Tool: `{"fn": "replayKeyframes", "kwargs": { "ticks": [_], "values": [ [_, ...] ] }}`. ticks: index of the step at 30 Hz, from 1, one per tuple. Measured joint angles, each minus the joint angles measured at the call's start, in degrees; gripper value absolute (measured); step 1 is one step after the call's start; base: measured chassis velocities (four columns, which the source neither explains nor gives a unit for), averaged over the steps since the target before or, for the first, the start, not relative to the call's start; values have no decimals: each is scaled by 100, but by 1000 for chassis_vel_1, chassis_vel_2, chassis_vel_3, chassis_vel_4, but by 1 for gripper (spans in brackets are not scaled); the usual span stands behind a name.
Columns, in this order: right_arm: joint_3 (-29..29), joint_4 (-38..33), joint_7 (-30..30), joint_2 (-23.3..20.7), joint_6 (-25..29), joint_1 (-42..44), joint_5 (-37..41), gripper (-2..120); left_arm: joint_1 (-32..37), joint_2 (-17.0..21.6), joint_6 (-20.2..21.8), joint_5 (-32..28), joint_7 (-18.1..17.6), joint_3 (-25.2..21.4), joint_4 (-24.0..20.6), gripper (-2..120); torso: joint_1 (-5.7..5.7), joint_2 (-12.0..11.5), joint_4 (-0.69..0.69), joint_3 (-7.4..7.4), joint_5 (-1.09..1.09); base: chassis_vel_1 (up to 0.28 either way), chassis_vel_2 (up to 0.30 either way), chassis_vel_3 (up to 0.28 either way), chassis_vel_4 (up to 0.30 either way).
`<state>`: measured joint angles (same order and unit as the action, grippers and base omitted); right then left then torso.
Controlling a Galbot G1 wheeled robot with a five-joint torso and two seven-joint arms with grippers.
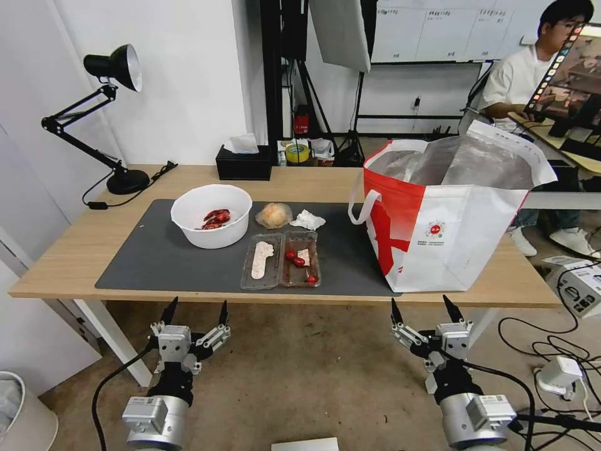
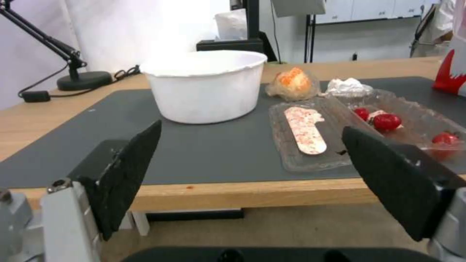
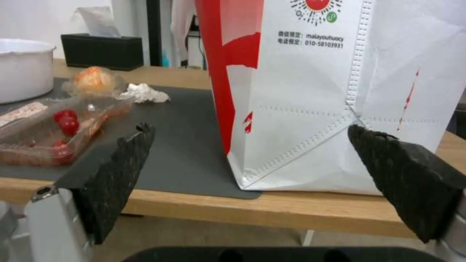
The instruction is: Pick up the trash from the table and place it into the takeout bag.
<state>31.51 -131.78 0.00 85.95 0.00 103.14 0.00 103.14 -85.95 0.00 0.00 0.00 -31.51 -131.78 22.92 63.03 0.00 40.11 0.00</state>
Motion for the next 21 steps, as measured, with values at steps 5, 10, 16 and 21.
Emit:
{"fn": "replayKeyframes", "kwargs": {
  "ticks": [5,10,16,21],
  "values": [
    [0,0,0,0,0,0,0,100,0,0,0,0,0,0,0,100,0,0,0,0,0,0,0,0,0],
    [0,0,0,0,0,0,0,100,0,0,0,0,0,0,0,100,0,0,0,0,0,0,0,0,0],
    [0,0,0,0,0,0,0,100,0,0,0,0,0,0,0,100,0,-1,0,0,0,0,0,0,0],
    [0,0,0,0,0,0,0,100,0,0,0,0,0,0,0,100,0,-1,0,0,0,0,0,0,0]
  ]
}}
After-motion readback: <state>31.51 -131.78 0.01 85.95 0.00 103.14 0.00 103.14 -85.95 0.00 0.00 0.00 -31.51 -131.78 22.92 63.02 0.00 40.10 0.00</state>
